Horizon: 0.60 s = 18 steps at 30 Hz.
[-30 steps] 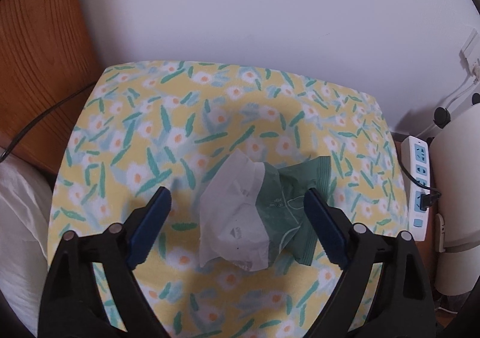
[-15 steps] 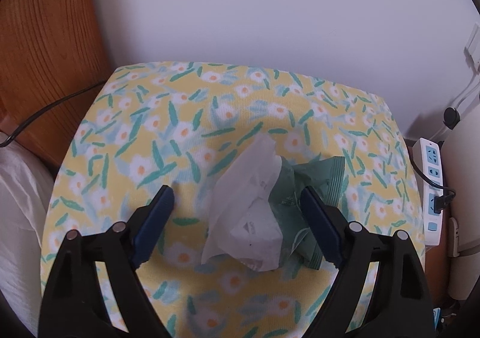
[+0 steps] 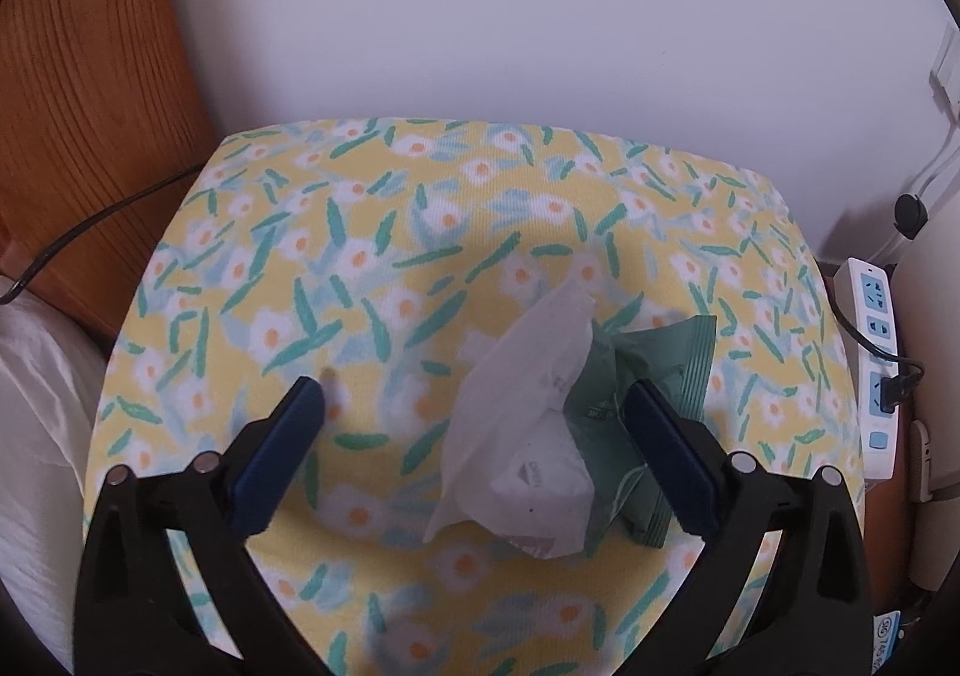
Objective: Collect trash
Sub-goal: 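Grasp the white tissue and green cloth with the left tool while the right tool holds the carton, then lift the tissue and carton with both tools and carry them toward the green wastebasket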
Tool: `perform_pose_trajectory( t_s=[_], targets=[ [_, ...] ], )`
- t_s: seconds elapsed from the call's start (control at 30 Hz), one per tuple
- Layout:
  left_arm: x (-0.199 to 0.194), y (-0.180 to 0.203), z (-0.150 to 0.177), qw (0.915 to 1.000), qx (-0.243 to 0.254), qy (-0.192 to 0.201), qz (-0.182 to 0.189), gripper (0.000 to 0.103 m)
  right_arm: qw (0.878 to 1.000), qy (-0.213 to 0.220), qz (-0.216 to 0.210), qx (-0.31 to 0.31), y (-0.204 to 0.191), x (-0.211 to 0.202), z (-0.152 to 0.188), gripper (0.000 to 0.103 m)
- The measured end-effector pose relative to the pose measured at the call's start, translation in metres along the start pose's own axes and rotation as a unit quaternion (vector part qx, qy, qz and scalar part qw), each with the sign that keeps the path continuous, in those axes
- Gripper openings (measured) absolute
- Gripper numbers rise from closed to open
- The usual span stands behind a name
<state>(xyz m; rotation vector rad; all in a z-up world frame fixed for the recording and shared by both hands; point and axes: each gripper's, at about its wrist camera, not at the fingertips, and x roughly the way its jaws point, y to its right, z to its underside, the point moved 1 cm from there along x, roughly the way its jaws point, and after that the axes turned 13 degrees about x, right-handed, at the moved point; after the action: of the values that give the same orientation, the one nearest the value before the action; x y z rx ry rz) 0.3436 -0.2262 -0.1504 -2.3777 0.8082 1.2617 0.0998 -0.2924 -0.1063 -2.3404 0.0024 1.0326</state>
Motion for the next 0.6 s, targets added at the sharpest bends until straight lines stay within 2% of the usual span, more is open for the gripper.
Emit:
perform_pose_trajectory(
  t_s=[0.27,0.33,0.4,0.43,0.47,0.6],
  targets=[
    [0.003,-0.001,-0.001,0.9999,-0.006,0.01,-0.007,0.093,1.0,0.001,0.001,0.003,0.001,-0.001,-0.001,0.068],
    [0.0,0.001,-0.001,0.9998,-0.005,0.015,-0.008,0.085,1.0,0.001,0.002,0.005,0.002,-0.001,-0.001,0.068],
    [-0.004,0.008,-0.001,0.9997,0.008,0.021,0.003,0.065,1.0,0.001,0.002,0.008,0.003,-0.001,-0.002,0.068],
    [-0.006,0.011,-0.002,0.9996,0.015,0.023,0.005,0.06,1.0,0.002,0.002,0.009,0.004,-0.001,-0.002,0.068],
    [-0.007,0.016,-0.004,0.9994,0.025,0.025,0.006,0.05,1.0,0.002,0.001,0.01,0.004,-0.001,-0.002,0.068],
    [-0.009,0.027,-0.006,0.9983,0.048,0.03,-0.015,0.046,1.0,0.003,0.0,0.012,0.004,-0.001,0.0,0.068]
  ],
)
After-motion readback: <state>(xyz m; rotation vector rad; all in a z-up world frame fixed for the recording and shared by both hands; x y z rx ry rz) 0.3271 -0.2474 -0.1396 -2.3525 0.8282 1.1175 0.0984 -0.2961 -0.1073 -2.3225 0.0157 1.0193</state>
